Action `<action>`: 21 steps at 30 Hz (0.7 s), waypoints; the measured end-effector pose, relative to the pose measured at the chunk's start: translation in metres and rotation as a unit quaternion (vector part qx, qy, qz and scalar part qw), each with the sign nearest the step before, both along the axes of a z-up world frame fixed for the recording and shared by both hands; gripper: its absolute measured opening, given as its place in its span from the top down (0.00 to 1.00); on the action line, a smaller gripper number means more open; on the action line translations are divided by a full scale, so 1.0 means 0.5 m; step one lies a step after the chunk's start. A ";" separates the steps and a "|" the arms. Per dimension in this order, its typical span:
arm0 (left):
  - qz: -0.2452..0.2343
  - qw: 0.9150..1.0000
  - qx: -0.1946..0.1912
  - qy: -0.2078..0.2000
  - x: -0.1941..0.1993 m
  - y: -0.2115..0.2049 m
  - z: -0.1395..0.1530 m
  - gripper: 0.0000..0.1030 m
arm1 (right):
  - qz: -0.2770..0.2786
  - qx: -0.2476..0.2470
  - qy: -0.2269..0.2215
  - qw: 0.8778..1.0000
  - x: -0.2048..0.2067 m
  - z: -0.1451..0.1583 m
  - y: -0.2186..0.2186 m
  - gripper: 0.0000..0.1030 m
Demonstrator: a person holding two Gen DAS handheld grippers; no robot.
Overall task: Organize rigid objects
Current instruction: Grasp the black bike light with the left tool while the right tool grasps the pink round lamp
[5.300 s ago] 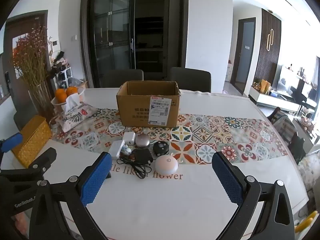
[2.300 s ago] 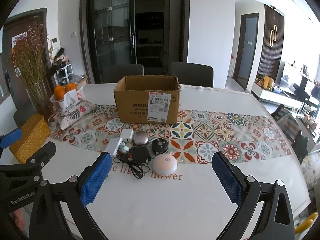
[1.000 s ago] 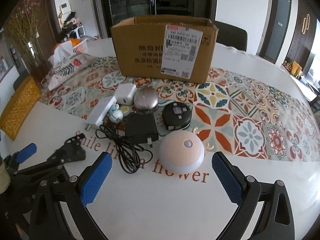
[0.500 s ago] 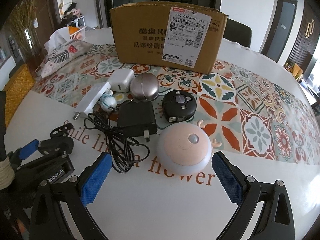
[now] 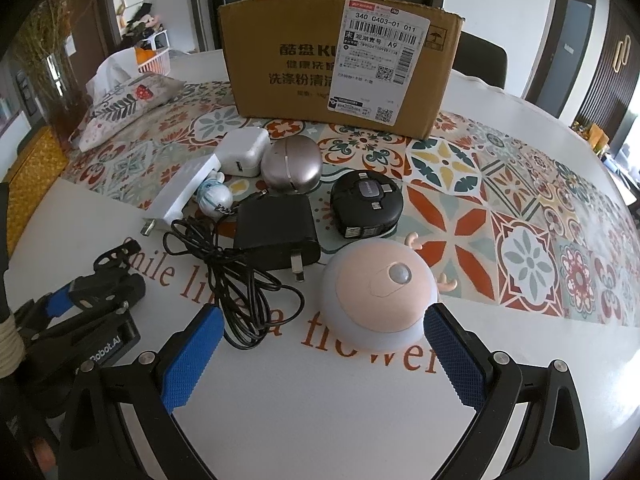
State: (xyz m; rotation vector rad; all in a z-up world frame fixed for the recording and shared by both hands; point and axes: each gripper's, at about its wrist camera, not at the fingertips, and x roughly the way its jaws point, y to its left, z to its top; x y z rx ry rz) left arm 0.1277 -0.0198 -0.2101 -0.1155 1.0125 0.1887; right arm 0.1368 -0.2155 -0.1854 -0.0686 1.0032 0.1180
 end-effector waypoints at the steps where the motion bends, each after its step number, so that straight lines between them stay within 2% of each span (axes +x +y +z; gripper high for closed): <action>1: -0.005 1.000 0.004 0.000 -0.001 -0.003 0.001 0.29 | 0.000 0.001 -0.001 1.000 0.000 0.001 -0.002 0.02; 7: -0.029 0.999 0.020 -0.008 -0.005 -0.017 0.031 0.29 | -0.008 -0.011 -0.016 1.000 -0.001 0.013 -0.019 0.02; 13: -0.053 0.997 0.037 -0.044 0.003 -0.043 0.078 0.29 | -0.037 0.005 -0.042 0.998 0.005 0.032 -0.058 0.03; 17: -0.068 0.995 0.049 -0.058 0.013 -0.057 0.089 0.29 | -0.058 0.019 -0.040 0.997 0.017 0.025 -0.079 0.03; 21: -0.075 0.994 0.054 -0.050 0.031 -0.060 0.077 0.29 | -0.066 0.028 -0.026 0.997 0.031 -0.001 -0.084 0.03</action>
